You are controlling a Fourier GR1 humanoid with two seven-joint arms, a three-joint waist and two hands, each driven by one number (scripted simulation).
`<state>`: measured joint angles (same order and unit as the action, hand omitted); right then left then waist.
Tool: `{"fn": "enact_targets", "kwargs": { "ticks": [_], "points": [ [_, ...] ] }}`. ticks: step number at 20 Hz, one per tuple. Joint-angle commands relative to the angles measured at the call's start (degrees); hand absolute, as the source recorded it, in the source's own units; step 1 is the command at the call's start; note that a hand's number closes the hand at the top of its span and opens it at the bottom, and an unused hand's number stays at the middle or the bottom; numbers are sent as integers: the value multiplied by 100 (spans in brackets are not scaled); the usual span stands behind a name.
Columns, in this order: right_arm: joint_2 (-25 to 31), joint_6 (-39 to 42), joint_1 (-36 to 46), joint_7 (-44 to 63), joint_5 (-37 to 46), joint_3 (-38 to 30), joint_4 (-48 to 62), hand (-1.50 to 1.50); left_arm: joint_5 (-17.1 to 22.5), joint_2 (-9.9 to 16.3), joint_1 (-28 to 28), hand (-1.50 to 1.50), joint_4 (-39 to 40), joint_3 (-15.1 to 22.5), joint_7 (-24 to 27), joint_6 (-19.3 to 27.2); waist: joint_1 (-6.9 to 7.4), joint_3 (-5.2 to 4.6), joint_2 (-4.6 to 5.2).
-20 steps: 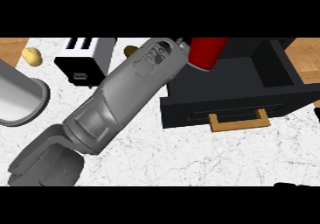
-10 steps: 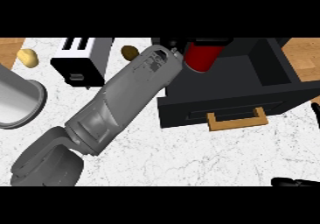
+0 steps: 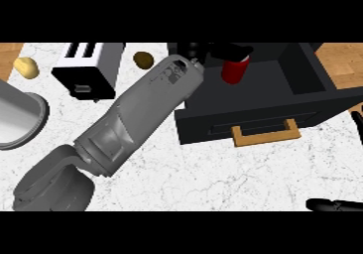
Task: Pick up the can, place it into the drawer and close the drawer
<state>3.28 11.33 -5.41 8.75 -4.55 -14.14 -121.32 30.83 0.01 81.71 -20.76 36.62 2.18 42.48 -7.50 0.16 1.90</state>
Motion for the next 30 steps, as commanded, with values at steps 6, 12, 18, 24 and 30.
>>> {"fn": "enact_targets", "kwargs": {
  "ticks": [6, 12, 18, 24, 30],
  "points": [
    [106, 80, -124, -115, 273, 99, -350, -150, 322, -1, 107, -150, 44, -5, 51, 349, -47, -2, -12],
    [608, 106, 52, -392, 1167, 92, -609, -150, 638, -1, -2, -150, -84, -139, 168, 149, 115, -10, -34],
    [757, 67, 281, -853, 1929, 386, -418, -150, 934, -1, -90, -150, -309, -231, 533, 356, 210, -7, -26],
    [1024, -151, 445, -921, 3360, 822, -205, -150, 990, -1, 89, -150, -383, -219, 658, 497, 443, -12, -81],
    [1086, -512, 767, -959, 4911, 1667, 347, -150, 1021, -1, 57, -150, -527, -51, 403, 603, 608, -12, -121]
  ]
}}
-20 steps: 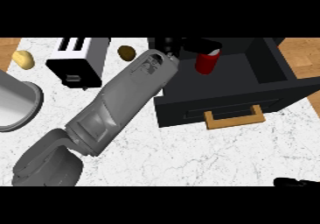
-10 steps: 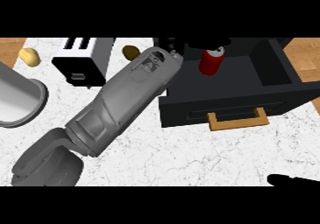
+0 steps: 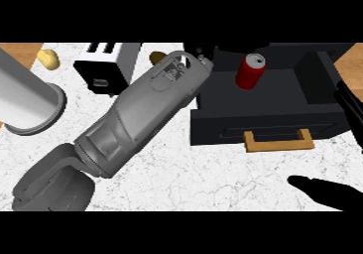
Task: Pick up the can, place it into the drawer and close the drawer
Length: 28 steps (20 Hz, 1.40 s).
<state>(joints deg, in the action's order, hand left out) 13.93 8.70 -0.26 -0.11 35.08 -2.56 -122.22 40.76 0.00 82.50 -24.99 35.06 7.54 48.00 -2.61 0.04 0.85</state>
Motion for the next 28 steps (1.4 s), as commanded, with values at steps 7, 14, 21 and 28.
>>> {"fn": "enact_targets", "kwargs": {
  "ticks": [7, 14, 21, 28],
  "points": [
    [-127, -789, 429, 91, 2396, 1140, 1644, -150, -178, 20, -61, -150, -364, 31, -348, 124, 384, -5, -100],
    [-436, -1851, 958, -282, 2513, 690, 3208, -150, -450, 727, -287, -150, -1242, 119, -1212, 90, 429, 0, -126],
    [-468, -2596, 1602, -653, 2680, 350, 4861, -150, -710, 1419, -715, -150, -2148, 189, -1652, 77, 488, 2, -117],
    [-423, -3168, 2493, -678, 3021, 21, 6178, -150, -812, 1894, -1009, -150, -2775, 214, -2016, -109, 563, 4, -87]
  ]
}}
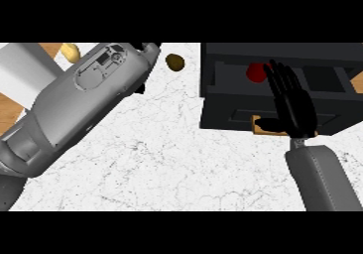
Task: Pick up the can, place it into the drawer and close the drawer
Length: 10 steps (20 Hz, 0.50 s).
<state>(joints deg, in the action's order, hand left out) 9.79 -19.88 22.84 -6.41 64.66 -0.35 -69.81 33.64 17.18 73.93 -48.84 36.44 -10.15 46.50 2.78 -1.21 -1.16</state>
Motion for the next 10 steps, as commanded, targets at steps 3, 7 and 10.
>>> {"fn": "enact_targets", "kwargs": {
  "ticks": [3, 7, 10],
  "points": [
    [-134, -705, 342, -37, 301, -192, 1403, -150, -52, 469, -517, -150, -600, -20, -205, -138, 67, 127, 147],
    [-245, -1305, 989, 21, 426, -422, 2136, -150, -127, 760, -519, -150, -872, -26, -504, -249, 69, 132, 171],
    [-276, -1547, 1611, 41, 430, -596, 2796, -150, -104, 982, -876, -150, -1283, -133, -561, -318, 84, 129, 173]
  ]
}}
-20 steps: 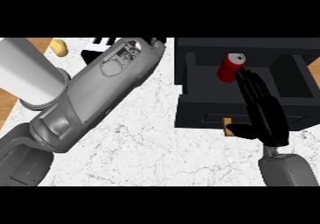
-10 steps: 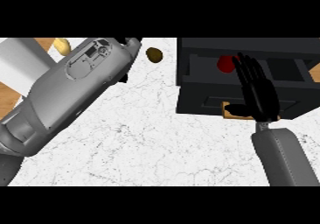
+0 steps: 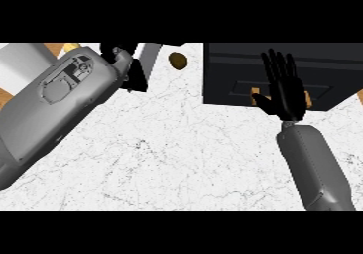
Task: Pick up the can, place it into the drawer and close the drawer
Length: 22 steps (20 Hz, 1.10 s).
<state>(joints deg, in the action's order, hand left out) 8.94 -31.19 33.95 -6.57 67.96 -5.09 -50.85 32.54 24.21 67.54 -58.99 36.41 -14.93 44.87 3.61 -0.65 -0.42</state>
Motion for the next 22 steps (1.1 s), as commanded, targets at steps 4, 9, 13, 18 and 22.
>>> {"fn": "enact_targets", "kwargs": {
  "ticks": [4, 9, 13, 18, 22],
  "points": [
    [-189, -818, 1117, 97, 181, -309, 1728, -150, -199, 180, -491, -150, -650, 38, -278, 150, 29, 77, 108],
    [112, -895, 1875, 137, 193, -537, 2368, -150, -217, 469, -992, -150, -1057, -52, -148, -49, 103, 73, 145],
    [120, -1275, 2131, 59, 194, -656, 2886, -150, -338, 416, -1288, -150, -1483, 12, -73, 63, 188, 78, 172],
    [338, -1110, 2684, 122, 175, -798, 3354, -150, -335, 732, -1657, -150, -1784, -133, -8, -144, 251, 74, 188],
    [385, -963, 3111, 241, 193, -850, 3587, -150, -405, 674, -1866, -150, -1666, -210, 218, -235, 175, 71, 223]
  ]
}}
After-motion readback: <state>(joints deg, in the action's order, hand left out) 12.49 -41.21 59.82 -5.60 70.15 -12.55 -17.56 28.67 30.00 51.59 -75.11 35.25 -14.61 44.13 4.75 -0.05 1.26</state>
